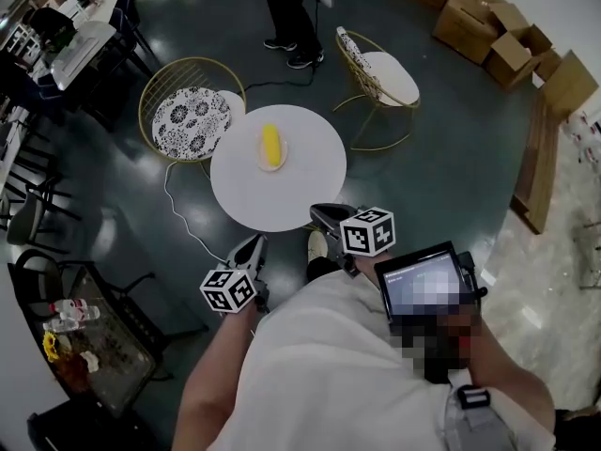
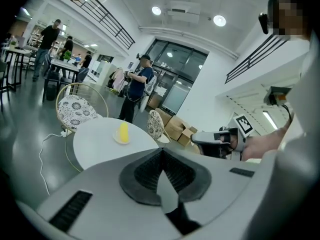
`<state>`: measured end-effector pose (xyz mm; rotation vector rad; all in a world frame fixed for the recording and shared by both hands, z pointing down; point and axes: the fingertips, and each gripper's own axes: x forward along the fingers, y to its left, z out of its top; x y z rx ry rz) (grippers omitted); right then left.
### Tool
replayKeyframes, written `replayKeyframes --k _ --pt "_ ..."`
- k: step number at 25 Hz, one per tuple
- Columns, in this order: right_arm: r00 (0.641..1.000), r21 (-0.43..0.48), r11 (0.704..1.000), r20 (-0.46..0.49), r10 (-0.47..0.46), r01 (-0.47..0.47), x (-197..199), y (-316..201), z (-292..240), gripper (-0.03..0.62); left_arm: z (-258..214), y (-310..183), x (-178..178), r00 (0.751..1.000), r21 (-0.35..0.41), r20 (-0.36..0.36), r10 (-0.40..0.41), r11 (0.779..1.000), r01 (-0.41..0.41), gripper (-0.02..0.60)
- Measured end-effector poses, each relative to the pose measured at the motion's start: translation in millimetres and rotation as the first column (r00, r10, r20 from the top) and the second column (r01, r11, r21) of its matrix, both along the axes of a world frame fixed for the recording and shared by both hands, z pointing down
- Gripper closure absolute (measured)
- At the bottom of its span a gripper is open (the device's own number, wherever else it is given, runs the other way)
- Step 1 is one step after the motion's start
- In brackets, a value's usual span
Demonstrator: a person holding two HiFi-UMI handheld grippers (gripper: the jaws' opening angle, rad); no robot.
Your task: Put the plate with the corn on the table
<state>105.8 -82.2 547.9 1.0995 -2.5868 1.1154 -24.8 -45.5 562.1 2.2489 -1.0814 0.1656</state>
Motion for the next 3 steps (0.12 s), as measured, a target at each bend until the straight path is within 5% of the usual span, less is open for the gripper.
replayKeyframes --k 3 --pt "1.000 -0.009 1.000 0.002 0.001 -0.001 -8 -14 0 0.586 -1 -15 -6 1.000 -0.002 0.001 0.007 1.000 -0.007 0.575"
